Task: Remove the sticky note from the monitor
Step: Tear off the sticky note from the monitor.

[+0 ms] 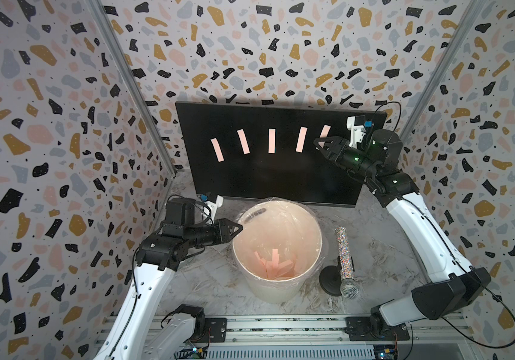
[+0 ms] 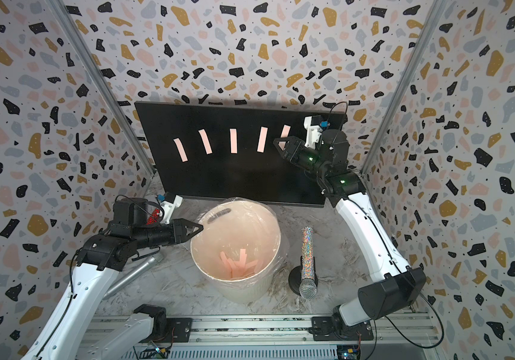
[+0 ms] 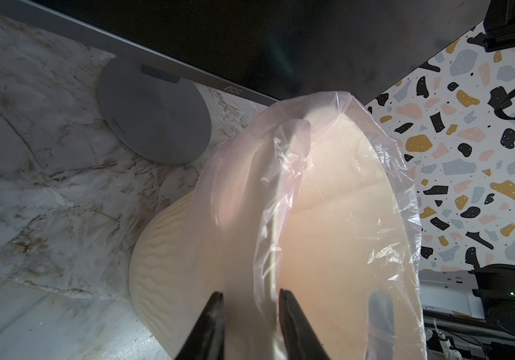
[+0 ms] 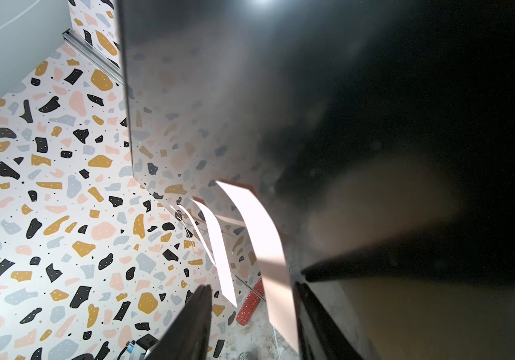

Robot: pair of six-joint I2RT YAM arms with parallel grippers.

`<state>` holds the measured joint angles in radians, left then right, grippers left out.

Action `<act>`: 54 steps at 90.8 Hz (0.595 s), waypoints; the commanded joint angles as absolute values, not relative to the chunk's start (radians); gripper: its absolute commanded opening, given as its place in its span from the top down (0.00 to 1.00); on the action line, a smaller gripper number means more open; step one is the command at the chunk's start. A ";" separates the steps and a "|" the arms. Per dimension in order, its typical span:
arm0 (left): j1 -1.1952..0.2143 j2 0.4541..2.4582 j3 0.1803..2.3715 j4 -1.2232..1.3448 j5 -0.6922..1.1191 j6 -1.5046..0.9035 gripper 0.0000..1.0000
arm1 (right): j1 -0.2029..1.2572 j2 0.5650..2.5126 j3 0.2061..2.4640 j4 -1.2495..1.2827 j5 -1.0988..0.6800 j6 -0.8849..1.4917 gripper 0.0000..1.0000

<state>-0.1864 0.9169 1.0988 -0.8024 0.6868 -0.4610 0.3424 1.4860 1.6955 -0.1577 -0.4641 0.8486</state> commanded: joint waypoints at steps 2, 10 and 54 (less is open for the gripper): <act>-0.190 0.916 1.115 -0.818 0.701 -0.460 0.70 | 0.331 1.494 1.708 -0.138 -0.451 0.862 0.53; -0.191 0.915 1.112 -0.816 0.703 -0.460 0.69 | 0.331 1.494 1.703 -0.135 -0.448 0.864 0.56; -0.190 0.915 1.111 -0.817 0.704 -0.460 0.70 | 0.331 1.486 1.683 -0.124 -0.449 0.875 0.88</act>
